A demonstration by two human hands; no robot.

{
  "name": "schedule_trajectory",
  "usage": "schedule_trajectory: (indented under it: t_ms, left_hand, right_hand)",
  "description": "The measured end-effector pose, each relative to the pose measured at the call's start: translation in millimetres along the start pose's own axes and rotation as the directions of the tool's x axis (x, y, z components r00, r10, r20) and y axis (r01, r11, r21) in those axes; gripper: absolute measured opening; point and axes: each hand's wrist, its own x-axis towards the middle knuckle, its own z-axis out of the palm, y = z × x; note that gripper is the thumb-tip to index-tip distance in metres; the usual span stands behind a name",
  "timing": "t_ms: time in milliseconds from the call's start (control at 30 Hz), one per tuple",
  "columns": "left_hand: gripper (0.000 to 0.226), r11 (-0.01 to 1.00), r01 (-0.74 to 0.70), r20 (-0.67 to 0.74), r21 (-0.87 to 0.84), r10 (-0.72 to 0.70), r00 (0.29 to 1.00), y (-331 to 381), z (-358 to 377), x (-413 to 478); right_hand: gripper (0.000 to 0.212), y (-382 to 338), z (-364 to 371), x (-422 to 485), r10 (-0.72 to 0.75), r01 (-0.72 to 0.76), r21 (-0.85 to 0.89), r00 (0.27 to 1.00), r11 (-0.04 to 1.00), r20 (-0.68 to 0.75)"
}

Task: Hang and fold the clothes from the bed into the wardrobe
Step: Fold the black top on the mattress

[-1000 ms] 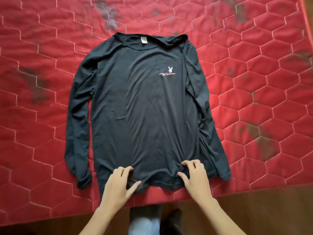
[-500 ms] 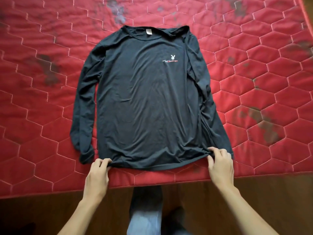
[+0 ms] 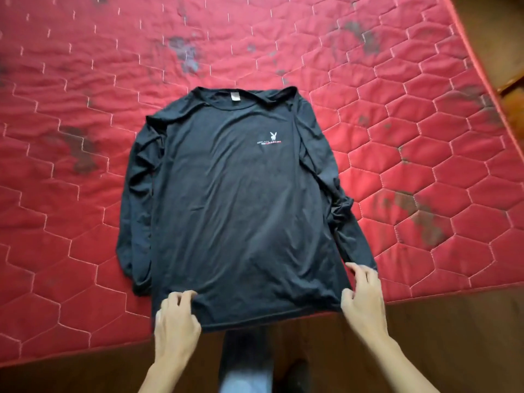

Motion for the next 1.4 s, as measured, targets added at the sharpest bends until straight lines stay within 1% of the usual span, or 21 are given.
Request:
schedule_trajectory:
  t_ms: [67, 133, 200, 233, 267, 300, 367, 400, 433, 500, 567, 633, 667, 733, 800, 867, 967, 1067, 1200, 1300, 1400]
  left_hand:
    - [0.047, 0.991, -0.08, 0.022, -0.108, 0.083, 0.996, 39, -3, 17]
    - [0.041, 0.967, -0.132, 0.041, -0.219, 0.145, 0.989, 79, -6, 33]
    - [0.038, 0.933, -0.164, 0.064, -0.32, 0.194, 0.979, 116, -10, 49]
    - [0.038, 0.92, -0.173, 0.089, -0.351, 0.217, 0.972, 133, -12, 56]
    - [0.038, 0.912, -0.181, 0.118, -0.367, 0.239, 0.964, 150, -15, 62]
    - [0.037, 0.906, -0.188, 0.145, -0.378, 0.258, 0.955, 166, -18, 67]
    - [0.037, 0.889, -0.215, 0.183, -0.404, 0.309, 0.933, 196, -26, 75]
    - [0.037, 0.879, -0.238, 0.198, -0.412, 0.342, 0.919, 210, -30, 79]
    - [0.037, 0.871, -0.262, 0.21, -0.417, 0.372, 0.904, 224, -34, 83]
    - [0.037, 0.857, -0.297, 0.224, -0.422, 0.416, 0.882, 249, -34, 92]
    - [0.037, 0.855, -0.323, 0.253, -0.406, 0.444, 0.86, 272, -32, 99]
    - [0.038, 0.858, -0.343, 0.278, -0.384, 0.461, 0.843, 295, -29, 106]
    - [0.039, 0.856, -0.352, 0.277, -0.378, 0.467, 0.84, 307, -27, 109]
    - [0.04, 0.852, -0.369, 0.269, -0.371, 0.479, 0.836, 336, -24, 112]
    - [0.042, 0.848, -0.38, 0.252, -0.37, 0.485, 0.837, 367, -22, 112]
    - [0.045, 0.842, -0.384, 0.218, -0.378, 0.484, 0.847, 399, -18, 112]
    - [0.053, 0.84, -0.375, 0.203, -0.393, 0.477, 0.855, 450, -9, 110]
    - [0.059, 0.82, -0.416, 0.185, -0.394, 0.514, 0.838, 503, -1, 107]
    - [0.061, 0.783, -0.465, 0.155, -0.412, 0.564, 0.811, 572, 0, 103]
    - [0.056, 0.74, -0.5, 0.133, -0.449, 0.609, 0.782, 619, 0, 100]
    - [0.05, 0.703, -0.576, 0.047, -0.417, 0.65, 0.759, 657, 0, 94]
  right_hand:
    - [0.056, -10, -3, 21, 0.09, -0.092, -0.017, 0.989, 0.996, -0.116]
    - [0.062, -15, -5, 45, 0.214, -0.223, -0.046, 0.964, 0.974, -0.155]
    - [0.071, -14, -7, 68, 0.394, -0.397, -0.003, 0.914, 0.918, -0.098]
    - [0.07, -12, -8, 77, 0.463, -0.463, 0.02, 0.884, 0.886, -0.058]
    - [0.063, -8, -9, 86, 0.501, -0.501, 0.028, 0.865, 0.865, -0.015]
    - [0.049, -5, -10, 92, 0.506, -0.506, 0.001, 0.862, 0.863, 0.03]
    - [0.024, -1, -14, 99, 0.452, -0.444, -0.102, 0.888, 0.89, 0.088]
    - [0.02, 1, -16, 103, 0.416, -0.403, -0.126, 0.905, 0.906, 0.095]
    - [0.017, 2, -20, 108, 0.384, -0.378, -0.086, 0.92, 0.922, 0.081]
    - [0.011, 3, -36, 119, 0.388, -0.389, 0.122, 0.921, 0.913, 0.036]
    - [0.01, 8, -59, 135, 0.482, -0.437, 0.363, 0.875, 0.823, -0.04]
    - [0.011, 17, -89, 153, 0.544, -0.393, 0.58, 0.833, 0.714, -0.104]
    - [0.011, 24, -106, 163, 0.563, -0.361, 0.652, 0.817, 0.666, -0.122]
    - [0.012, 46, -139, 183, 0.592, -0.31, 0.731, 0.791, 0.607, -0.156]
    - [0.01, 66, -171, 204, 0.624, -0.277, 0.801, 0.767, 0.531, -0.148]
    - [0.012, 85, -199, 224, 0.622, -0.247, 0.837, 0.771, 0.488, -0.135]
    - [0.017, 108, -236, 254, 0.59, -0.188, 0.862, 0.794, 0.471, -0.149]
    - [0.024, 126, -267, 284, 0.583, -0.156, 0.887, 0.799, 0.435, -0.146]
    - [0.029, 151, -299, 315, 0.559, -0.158, 0.922, 0.826, 0.353, -0.073]
    - [0.041, 160, -320, 326, 0.49, -0.157, 0.888, 0.867, 0.432, -0.085]
    - [0.053, 157, -339, 329, 0.407, -0.141, 0.841, 0.908, 0.522, -0.101]
